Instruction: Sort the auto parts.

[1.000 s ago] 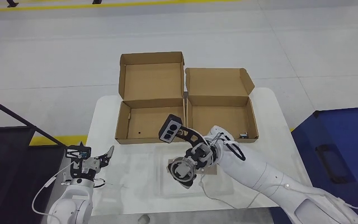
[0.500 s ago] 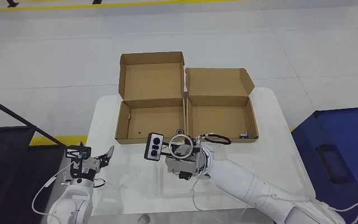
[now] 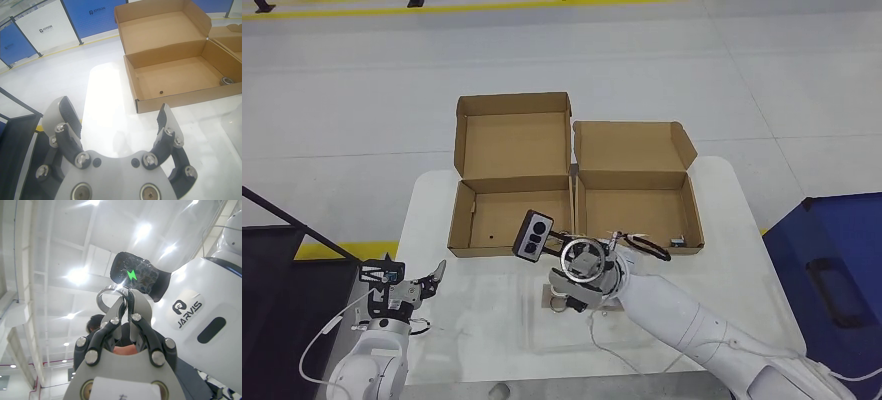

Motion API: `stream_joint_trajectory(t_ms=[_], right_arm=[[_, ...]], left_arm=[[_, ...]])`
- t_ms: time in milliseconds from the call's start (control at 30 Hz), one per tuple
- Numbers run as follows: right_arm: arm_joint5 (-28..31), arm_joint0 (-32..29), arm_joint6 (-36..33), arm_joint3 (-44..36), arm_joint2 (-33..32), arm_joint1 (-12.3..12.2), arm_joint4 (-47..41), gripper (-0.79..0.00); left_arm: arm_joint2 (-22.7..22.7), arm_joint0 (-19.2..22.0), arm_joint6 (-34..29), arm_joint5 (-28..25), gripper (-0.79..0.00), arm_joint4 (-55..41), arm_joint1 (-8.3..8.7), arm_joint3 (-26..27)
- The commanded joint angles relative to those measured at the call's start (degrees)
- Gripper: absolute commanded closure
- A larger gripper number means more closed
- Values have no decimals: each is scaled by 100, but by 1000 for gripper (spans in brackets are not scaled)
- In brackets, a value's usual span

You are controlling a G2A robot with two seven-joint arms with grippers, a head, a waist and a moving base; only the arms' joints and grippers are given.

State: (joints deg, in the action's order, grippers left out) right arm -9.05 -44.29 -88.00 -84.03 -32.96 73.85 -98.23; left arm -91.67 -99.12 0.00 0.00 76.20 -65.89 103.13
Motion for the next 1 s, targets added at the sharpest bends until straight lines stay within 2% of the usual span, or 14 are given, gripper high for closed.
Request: stream_joint_trajectory(t_ms=[0, 267, 467, 600, 700, 967], right_arm=[[23, 0, 0, 3, -15, 0, 21, 0], [23, 0, 0, 3, -15, 0, 21, 0], [1060, -184, 0, -458, -817, -8, 223, 0], [1401, -382, 0, -1086, -1343, -43, 618, 0], [1219, -612, 0, -1285, -1448, -35, 376, 0], [1219, -612, 0, -1285, -1448, -35, 376, 0]], left_arm=[[0, 0, 0, 0, -785, 0, 0, 0], [0, 0, 0, 0, -785, 0, 0, 0], [0, 0, 0, 0, -785, 0, 0, 0], [0, 0, 0, 0, -785, 0, 0, 0], [0, 0, 0, 0, -785, 0, 0, 0], [0, 0, 0, 0, -785, 0, 0, 0]])
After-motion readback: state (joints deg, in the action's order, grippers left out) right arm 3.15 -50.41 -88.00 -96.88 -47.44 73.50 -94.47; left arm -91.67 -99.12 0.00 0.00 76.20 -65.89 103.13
